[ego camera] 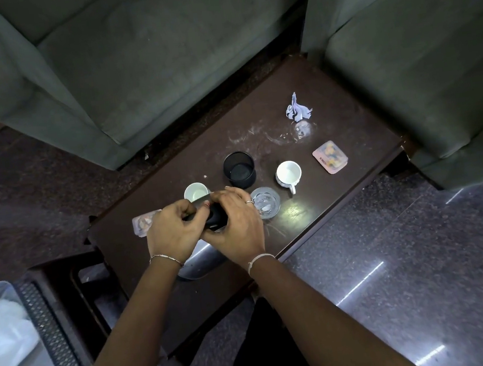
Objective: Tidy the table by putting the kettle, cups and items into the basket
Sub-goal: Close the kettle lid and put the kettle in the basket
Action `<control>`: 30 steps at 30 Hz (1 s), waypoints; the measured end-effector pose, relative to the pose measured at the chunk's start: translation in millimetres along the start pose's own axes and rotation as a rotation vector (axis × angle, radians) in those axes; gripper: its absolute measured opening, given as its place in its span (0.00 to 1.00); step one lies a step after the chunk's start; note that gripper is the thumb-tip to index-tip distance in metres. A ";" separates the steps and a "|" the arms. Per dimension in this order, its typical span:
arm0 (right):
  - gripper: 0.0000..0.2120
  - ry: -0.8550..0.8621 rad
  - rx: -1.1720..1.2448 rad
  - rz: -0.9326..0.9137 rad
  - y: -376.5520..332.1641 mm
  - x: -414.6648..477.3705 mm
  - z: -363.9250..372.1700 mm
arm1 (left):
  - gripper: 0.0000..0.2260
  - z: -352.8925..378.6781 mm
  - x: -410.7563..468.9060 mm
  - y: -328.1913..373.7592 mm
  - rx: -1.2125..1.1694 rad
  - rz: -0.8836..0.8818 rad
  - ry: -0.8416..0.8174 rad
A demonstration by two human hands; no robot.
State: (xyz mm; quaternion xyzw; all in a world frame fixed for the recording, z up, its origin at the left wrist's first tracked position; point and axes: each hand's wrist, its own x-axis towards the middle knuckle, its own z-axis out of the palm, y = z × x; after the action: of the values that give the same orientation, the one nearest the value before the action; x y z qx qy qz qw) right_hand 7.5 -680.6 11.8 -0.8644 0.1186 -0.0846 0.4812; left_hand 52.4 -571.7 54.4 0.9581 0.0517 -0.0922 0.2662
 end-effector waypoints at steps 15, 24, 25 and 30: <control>0.23 0.024 0.020 -0.005 -4.7 -0.3 -3.4 | 0.14 -9.5 -2.5 7.2 -0.022 0.043 0.001; 0.23 0.015 0.000 0.007 -1.1 2.1 -2.0 | 0.18 -3.7 1.8 2.6 -0.031 0.040 0.008; 0.23 0.012 0.000 0.011 -0.4 1.8 -1.6 | 0.18 -2.6 2.0 1.9 -0.031 0.035 0.006; 0.25 -0.022 -0.014 0.019 1.5 1.1 -1.5 | 0.19 1.0 2.5 -2.2 -0.038 0.014 -0.006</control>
State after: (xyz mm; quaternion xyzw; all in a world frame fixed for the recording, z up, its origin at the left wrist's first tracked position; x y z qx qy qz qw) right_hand 8.0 -682.8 11.4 -0.8674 0.1221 -0.0699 0.4772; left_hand 54.4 -570.2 52.0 0.9529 0.0457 -0.0923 0.2854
